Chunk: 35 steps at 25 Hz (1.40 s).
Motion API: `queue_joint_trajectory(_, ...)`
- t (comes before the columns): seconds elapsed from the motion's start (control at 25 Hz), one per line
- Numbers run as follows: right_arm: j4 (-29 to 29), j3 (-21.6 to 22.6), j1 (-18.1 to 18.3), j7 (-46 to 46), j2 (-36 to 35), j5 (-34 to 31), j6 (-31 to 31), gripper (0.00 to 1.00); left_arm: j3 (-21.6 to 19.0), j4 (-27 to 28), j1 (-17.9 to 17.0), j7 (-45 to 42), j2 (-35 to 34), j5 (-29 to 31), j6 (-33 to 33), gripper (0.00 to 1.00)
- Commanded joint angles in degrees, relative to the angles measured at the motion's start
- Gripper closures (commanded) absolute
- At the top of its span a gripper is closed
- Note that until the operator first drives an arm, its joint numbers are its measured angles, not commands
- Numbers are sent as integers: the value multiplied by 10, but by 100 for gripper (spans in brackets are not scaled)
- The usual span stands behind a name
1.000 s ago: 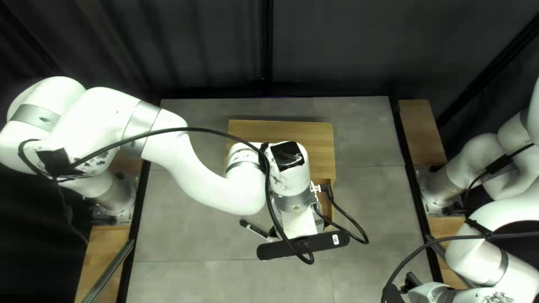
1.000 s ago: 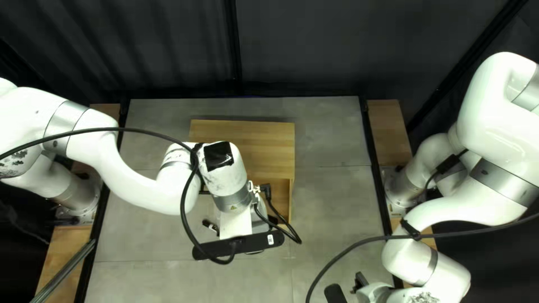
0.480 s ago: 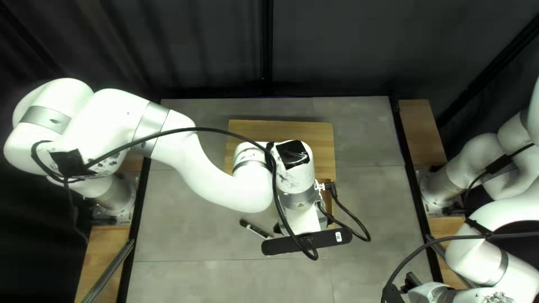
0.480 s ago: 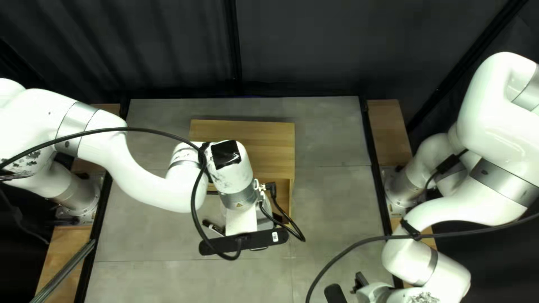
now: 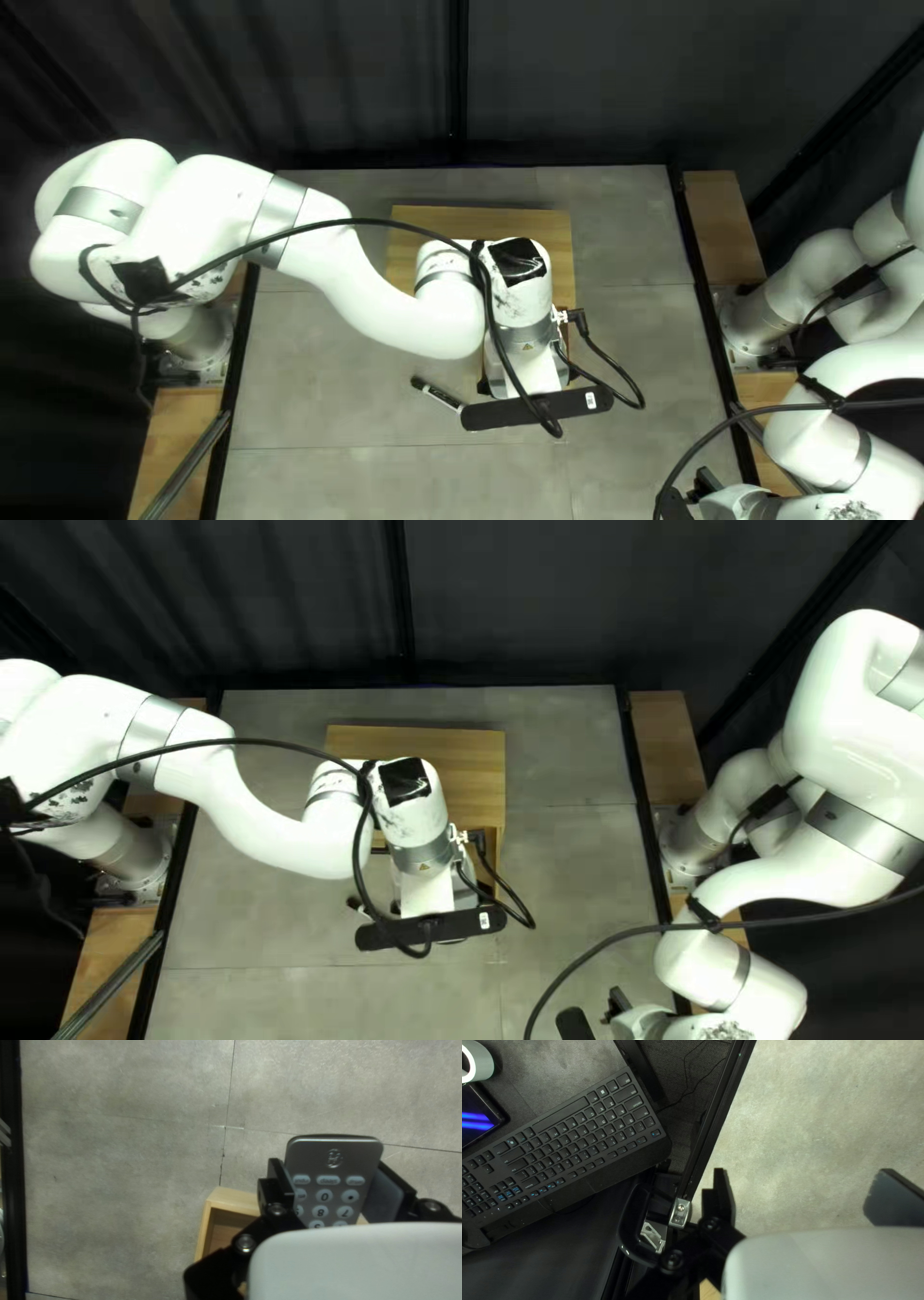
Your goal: Open drawers and place objects into drawer and close
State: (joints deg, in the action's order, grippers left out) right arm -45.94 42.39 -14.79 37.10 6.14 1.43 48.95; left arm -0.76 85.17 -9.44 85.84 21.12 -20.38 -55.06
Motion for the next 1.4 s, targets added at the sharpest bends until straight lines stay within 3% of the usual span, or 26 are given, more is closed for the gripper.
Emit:
queue_joint_trajectory(0.04, 0, 0, 0, 0, 0, 0, 0, 0, 4, -3, 6, 10, 6, 4, 0, 100)
queue_joint_trajectory(1.4, 0, 0, 0, 0, 0, 0, 0, 0, 24, -37, 28, 40, -4, 23, -6, 100)
